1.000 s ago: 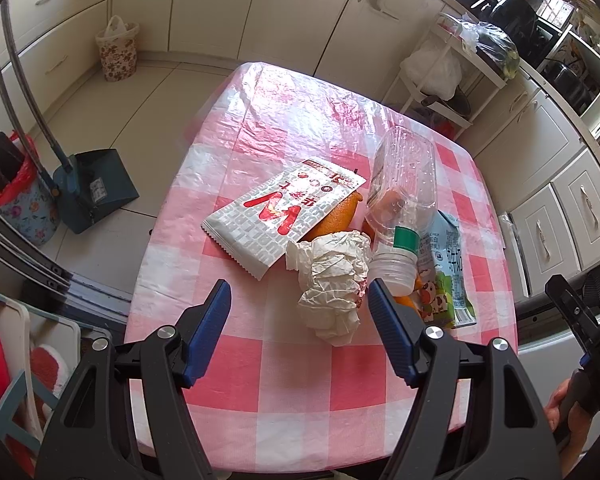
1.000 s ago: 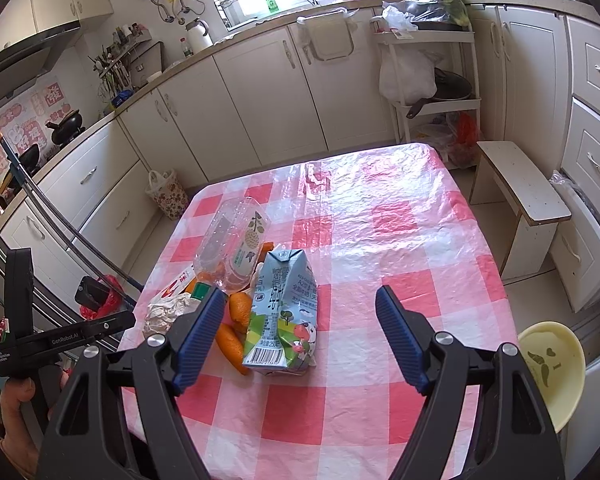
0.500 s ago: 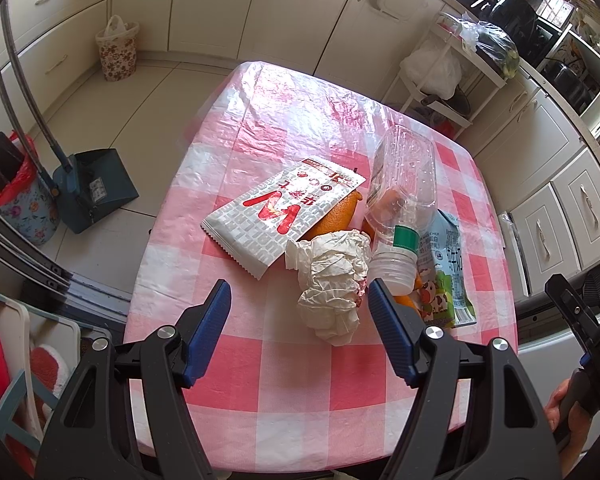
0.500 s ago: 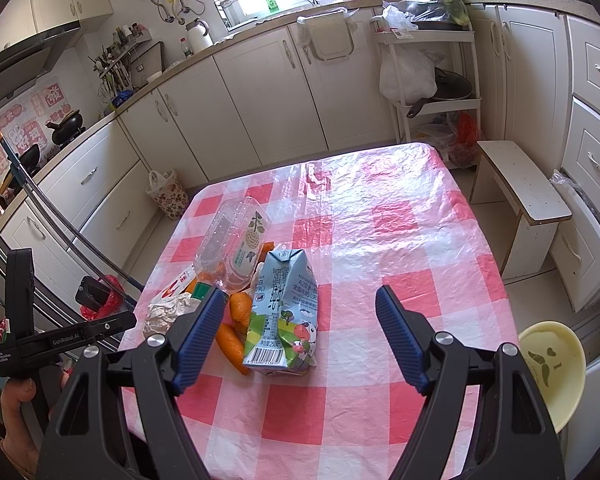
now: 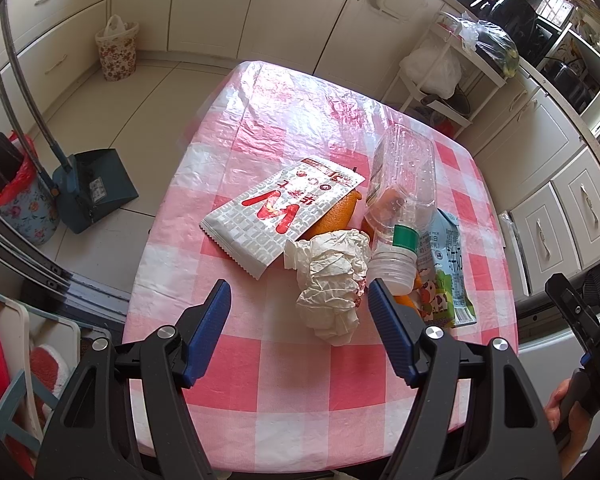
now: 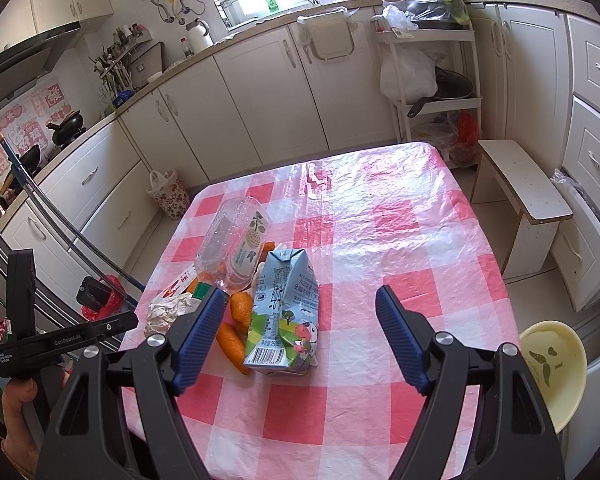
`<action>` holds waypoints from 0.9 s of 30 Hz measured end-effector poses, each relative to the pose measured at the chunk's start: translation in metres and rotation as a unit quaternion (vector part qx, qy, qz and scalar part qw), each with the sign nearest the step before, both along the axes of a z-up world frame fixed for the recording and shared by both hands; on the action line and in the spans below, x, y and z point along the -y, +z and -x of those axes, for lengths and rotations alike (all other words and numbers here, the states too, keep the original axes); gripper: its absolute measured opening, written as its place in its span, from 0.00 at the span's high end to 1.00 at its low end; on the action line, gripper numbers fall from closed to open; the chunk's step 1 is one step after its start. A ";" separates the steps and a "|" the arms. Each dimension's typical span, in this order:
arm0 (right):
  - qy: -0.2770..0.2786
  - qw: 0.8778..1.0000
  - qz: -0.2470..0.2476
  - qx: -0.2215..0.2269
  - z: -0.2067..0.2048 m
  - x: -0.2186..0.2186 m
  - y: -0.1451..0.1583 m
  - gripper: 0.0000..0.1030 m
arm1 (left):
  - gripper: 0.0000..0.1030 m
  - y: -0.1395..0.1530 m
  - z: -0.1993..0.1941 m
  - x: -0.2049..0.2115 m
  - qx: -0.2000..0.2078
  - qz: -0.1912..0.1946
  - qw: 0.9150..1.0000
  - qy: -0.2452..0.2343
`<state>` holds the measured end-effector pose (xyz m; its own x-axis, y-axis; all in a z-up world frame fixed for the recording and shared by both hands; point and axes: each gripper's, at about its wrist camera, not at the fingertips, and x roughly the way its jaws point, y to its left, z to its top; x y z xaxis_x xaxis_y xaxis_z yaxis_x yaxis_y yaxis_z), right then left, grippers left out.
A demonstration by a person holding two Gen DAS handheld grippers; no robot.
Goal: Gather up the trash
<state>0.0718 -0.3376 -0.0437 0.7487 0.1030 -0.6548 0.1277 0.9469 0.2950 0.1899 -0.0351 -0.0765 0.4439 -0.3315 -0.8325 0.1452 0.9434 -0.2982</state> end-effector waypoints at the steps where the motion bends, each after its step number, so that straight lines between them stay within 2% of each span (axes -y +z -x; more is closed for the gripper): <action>1: 0.000 1.000 0.000 0.000 0.000 0.000 0.000 0.27 | 0.34 0.000 0.000 0.000 0.000 0.000 1.000 0.000; 27: 0.002 1.000 -0.001 0.001 -0.001 -0.003 0.000 0.27 | 0.34 0.001 0.001 0.001 0.000 0.000 1.000 -0.001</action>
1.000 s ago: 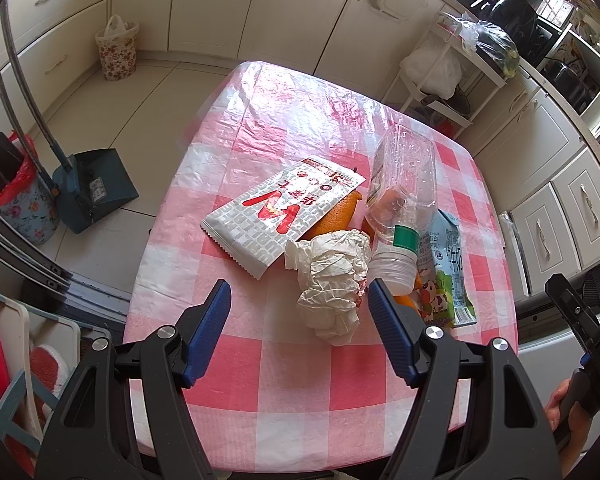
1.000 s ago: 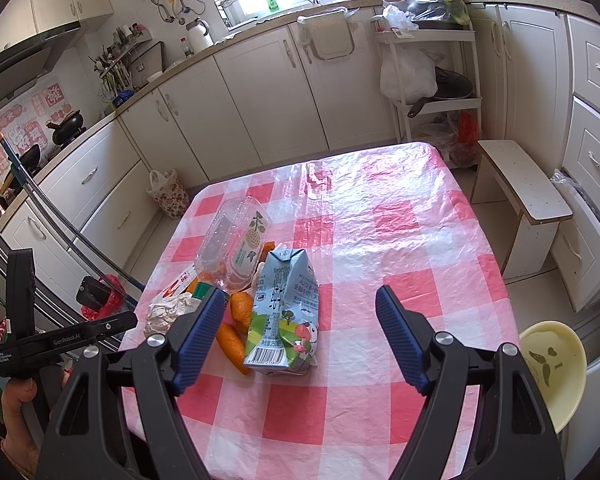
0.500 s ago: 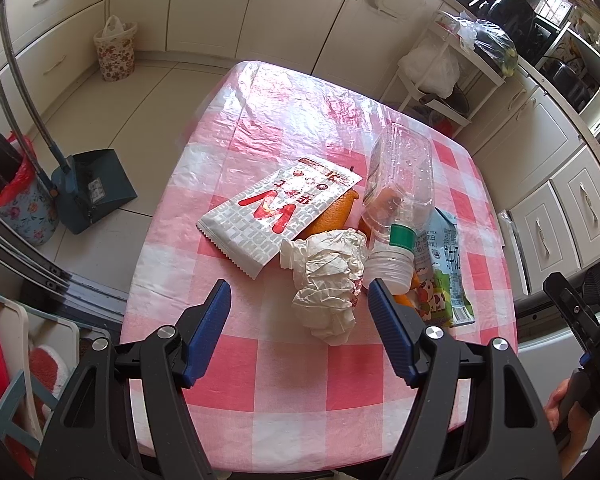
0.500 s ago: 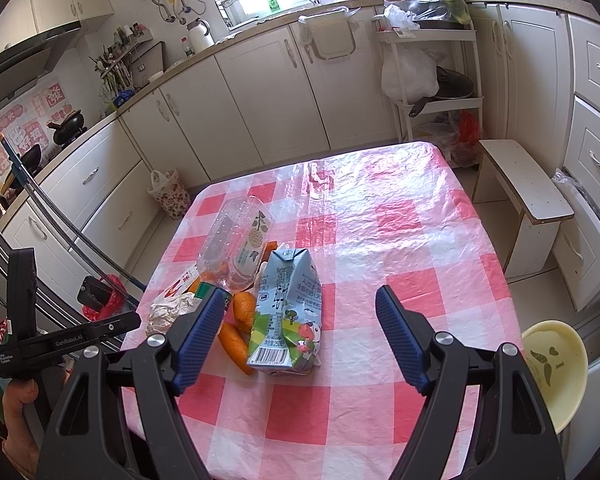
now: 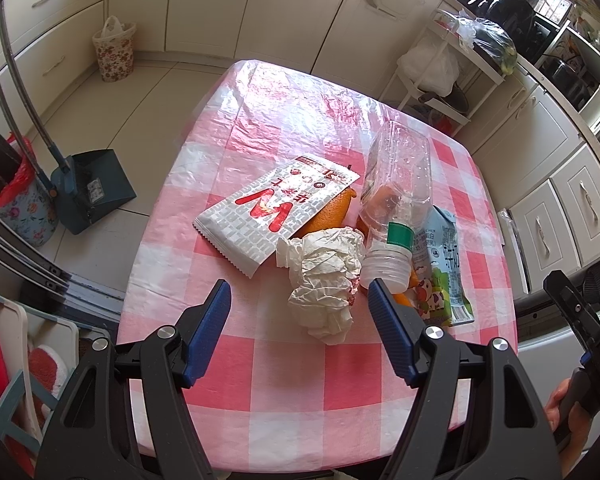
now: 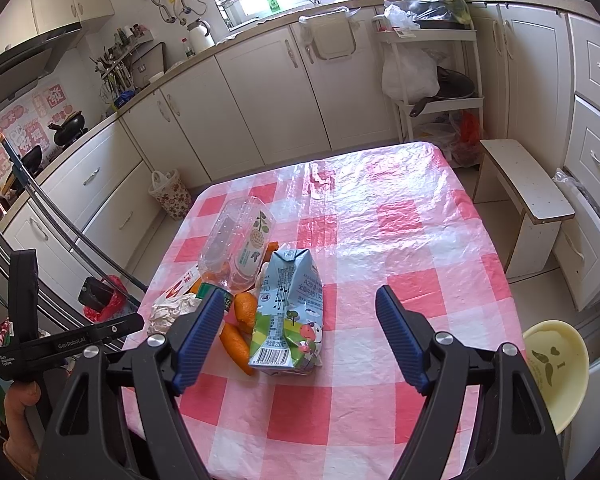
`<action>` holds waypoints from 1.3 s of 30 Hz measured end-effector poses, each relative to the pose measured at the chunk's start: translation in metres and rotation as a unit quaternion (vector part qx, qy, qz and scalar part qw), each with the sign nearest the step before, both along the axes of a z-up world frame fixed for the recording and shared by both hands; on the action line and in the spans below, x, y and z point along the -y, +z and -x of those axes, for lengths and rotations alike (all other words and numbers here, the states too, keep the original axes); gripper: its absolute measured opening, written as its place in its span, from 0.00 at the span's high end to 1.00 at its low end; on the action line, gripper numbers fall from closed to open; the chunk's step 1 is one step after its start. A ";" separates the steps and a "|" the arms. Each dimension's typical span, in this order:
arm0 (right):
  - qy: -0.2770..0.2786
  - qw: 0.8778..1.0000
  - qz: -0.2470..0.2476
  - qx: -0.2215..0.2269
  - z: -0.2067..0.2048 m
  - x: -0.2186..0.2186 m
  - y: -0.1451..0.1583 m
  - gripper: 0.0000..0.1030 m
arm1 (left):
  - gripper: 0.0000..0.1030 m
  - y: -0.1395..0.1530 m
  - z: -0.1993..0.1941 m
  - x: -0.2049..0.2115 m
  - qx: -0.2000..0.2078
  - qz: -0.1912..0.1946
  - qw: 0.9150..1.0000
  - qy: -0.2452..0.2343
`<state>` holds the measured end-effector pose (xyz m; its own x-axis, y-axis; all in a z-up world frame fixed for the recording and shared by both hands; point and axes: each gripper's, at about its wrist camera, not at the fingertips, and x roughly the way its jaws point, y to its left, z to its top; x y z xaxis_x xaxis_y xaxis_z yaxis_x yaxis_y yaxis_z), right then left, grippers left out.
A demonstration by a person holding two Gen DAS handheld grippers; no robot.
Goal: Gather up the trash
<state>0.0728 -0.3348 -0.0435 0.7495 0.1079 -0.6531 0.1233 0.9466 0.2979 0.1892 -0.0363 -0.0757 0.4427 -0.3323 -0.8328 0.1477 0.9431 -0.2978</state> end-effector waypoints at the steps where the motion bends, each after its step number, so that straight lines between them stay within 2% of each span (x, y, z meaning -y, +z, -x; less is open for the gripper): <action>1: 0.000 1.000 0.000 0.000 0.000 0.000 0.000 0.27 | 0.34 0.000 0.000 0.000 0.000 0.000 1.000 0.000; 39: 0.001 1.000 -0.001 0.001 -0.001 -0.002 0.000 0.27 | 0.34 0.001 0.004 0.012 0.001 -0.004 1.000 -0.009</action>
